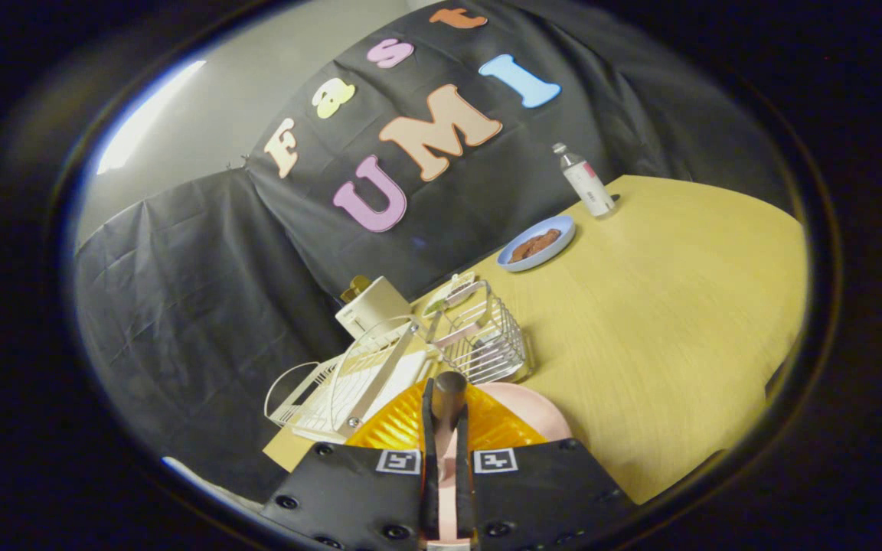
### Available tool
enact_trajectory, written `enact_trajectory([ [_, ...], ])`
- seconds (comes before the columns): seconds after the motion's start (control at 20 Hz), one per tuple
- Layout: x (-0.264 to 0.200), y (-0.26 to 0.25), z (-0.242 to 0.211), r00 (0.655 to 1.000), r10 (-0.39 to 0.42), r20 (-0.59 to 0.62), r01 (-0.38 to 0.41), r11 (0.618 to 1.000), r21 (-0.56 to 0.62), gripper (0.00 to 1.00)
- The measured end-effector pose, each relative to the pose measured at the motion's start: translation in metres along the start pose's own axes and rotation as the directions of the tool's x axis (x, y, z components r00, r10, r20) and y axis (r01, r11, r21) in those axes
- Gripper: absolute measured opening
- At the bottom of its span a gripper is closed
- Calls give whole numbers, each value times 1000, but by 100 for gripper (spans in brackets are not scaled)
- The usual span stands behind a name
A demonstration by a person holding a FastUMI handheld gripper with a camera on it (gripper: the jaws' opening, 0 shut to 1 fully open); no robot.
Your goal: Take the plate from the dish rack, then take the spoon from the basket and place it into the plate.
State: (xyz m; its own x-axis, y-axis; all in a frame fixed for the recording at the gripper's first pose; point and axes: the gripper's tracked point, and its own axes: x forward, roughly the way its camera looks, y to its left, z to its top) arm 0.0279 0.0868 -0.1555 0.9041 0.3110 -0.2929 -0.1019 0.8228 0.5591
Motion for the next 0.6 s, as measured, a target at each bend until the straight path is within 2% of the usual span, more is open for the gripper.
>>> enact_trajectory([
  [0.25, 4, -21, -3, 999, -37, -25, 38, 998, 50, 16],
  [0.3, 4, -30, -4, 997, -67, -31, 69, 996, 48, 17],
  [0.4, 9, -54, -7, 990, -131, -45, 131, 991, -14, 30],
  [0.6, 9, -63, -10, 983, -178, -49, 172, 980, -101, 56],
])
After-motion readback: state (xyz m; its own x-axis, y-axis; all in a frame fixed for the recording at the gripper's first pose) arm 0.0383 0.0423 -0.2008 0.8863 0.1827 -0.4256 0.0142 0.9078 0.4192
